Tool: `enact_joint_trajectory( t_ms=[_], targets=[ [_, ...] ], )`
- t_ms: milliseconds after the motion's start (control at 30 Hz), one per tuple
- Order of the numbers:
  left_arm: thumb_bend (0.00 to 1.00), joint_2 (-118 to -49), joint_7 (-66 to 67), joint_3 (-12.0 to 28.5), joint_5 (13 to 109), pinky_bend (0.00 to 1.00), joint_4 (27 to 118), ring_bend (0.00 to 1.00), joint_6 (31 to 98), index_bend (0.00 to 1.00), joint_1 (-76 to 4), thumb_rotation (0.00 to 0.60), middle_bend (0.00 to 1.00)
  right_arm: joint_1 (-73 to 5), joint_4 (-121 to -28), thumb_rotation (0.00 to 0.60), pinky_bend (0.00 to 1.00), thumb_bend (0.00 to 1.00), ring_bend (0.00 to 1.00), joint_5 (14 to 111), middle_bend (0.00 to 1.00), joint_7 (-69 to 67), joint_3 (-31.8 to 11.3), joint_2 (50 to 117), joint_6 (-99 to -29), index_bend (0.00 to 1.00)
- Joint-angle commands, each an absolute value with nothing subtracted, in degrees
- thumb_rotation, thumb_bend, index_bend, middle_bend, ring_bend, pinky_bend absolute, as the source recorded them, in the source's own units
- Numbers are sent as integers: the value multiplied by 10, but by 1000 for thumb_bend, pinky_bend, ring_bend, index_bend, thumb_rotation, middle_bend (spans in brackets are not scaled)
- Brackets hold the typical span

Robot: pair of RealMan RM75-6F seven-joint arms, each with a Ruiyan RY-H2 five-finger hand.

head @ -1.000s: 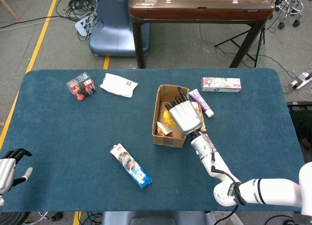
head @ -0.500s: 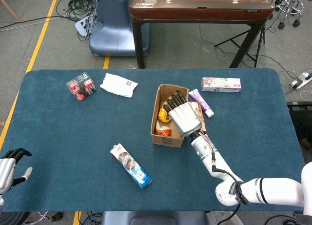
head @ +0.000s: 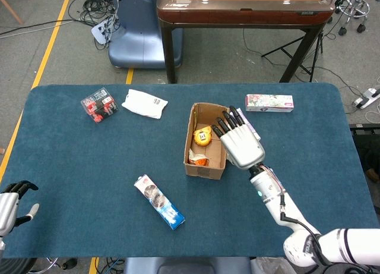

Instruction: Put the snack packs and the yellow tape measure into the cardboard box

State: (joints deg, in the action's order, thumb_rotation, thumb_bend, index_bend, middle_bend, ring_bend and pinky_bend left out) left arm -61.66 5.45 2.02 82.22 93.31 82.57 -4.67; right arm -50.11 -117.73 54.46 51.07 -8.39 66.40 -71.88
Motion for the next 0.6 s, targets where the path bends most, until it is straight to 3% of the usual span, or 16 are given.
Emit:
enact_joint_trajectory(
  t_ms=[33,333,600],
  targets=[
    [263,-618,57,20,823,624,933,321,826,394,-47,600,339,-475,-1209,600,23,0,70,573,179,508,-68,626,-740,238],
    [263,-621,64,19,825,623,934,321,826,394,-48,600,339,-412,-1205,600,23,0,70,632,201,454,-28,553,-744,239],
    [263,-623,67,18,825,623,934,321,824,394,-49,600,339,-380,-1151,600,23,0,70,647,217,388,-15,541,-715,253]
  ],
)
